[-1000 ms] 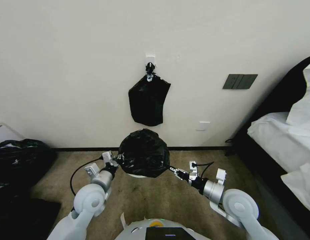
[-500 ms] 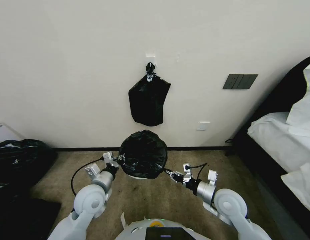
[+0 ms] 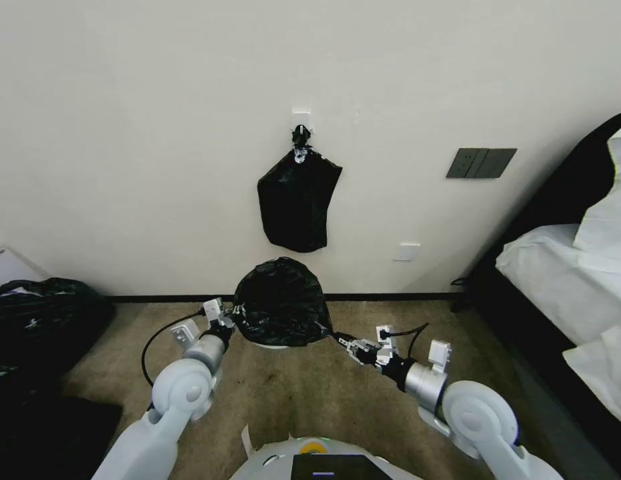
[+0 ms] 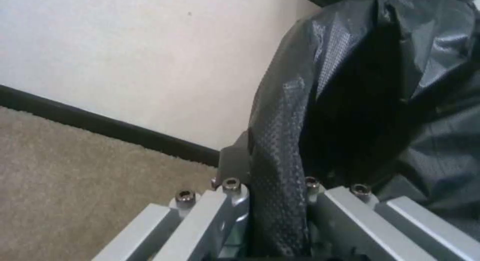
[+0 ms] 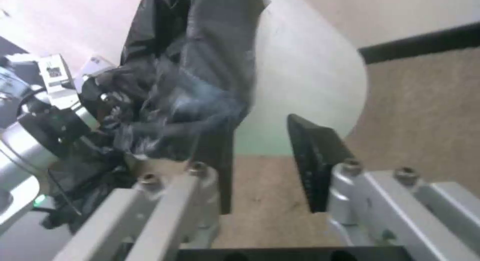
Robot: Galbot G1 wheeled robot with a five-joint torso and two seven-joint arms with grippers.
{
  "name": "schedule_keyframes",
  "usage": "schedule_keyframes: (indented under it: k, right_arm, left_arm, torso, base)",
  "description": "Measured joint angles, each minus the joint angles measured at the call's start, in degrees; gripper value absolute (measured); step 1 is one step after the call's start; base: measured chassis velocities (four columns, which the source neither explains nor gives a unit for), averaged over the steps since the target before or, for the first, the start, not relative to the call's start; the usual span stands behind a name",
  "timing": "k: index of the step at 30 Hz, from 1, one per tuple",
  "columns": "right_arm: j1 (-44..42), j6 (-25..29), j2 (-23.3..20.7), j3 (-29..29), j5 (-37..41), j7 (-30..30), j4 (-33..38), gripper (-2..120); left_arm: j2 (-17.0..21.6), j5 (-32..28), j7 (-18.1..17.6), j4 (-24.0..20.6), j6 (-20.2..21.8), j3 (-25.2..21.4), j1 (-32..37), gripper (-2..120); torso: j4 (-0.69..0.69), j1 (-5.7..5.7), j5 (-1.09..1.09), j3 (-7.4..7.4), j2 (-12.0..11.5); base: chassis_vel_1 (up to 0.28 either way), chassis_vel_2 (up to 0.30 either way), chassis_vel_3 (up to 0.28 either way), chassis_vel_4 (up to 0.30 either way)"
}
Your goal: Place a trash bag onto the trash bin.
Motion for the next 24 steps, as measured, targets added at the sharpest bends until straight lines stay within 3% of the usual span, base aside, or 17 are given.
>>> schedule_keyframes:
  k: [6,7,11,15,16,18,24]
  right_arm:
    - [-2.0,-0.8,-2.5,5.1,-1.1,-0.1,6.6,58]
    - [-2.0,-0.8,-2.5,5.1,-1.1,-0.1,6.6,58]
    - [-1.3,-1.2,-4.0,4.7,-2.3,-1.1,9.0,78]
    - [-1.2,-1.3,-4.2,4.5,-2.5,-1.2,9.1,86]
    - [-0.5,-2.1,-4.9,3.2,-3.0,-1.2,9.1,90]
    - [4.3,-3.3,-8.5,-2.3,-3.6,-1.0,9.1,98]
    - [11.6,-3.6,-12.7,-8.2,-3.5,-0.6,9.0,100]
  left_arm:
    - [0.1,0.2,-0.7,0.8,0.3,1.2,-2.5,3]
    - [0.1,0.2,-0.7,0.8,0.3,1.2,-2.5,3]
    - [0.3,1.2,-0.9,0.0,1.2,2.4,-2.4,3]
    - [0.3,1.6,-1.0,-0.1,1.3,2.6,-2.4,3]
    - [0.7,3.9,-0.9,-0.6,1.6,3.6,-1.9,3]
    - [1.2,8.3,0.0,-1.3,2.5,7.2,-0.5,3]
    - [1.8,12.0,1.0,-1.9,3.0,11.1,0.1,2]
  torso:
    - [0.00,0.00,0.01,0.00,0.0]
    - [0.00,0.00,0.01,0.00,0.0]
    - [0.02,0.00,0.02,0.00,0.0]
    - [0.00,0.00,0.01,0.00,0.0]
    - [-0.06,0.00,0.01,0.00,0.0]
    - [0.03,0.00,-0.01,0.00,0.0]
    - [0.01,0.00,-0.01,0.00,0.0]
  base:
    - [0.000,0.000,0.000,0.000]
    - [0.000,0.000,0.000,0.000]
    - [0.000,0.000,0.000,0.000]
    - [0.000,0.000,0.000,0.000]
    - [0.000,0.000,0.000,0.000]
    - [0.000,0.000,0.000,0.000]
    - [0.000,0.000,0.000,0.000]
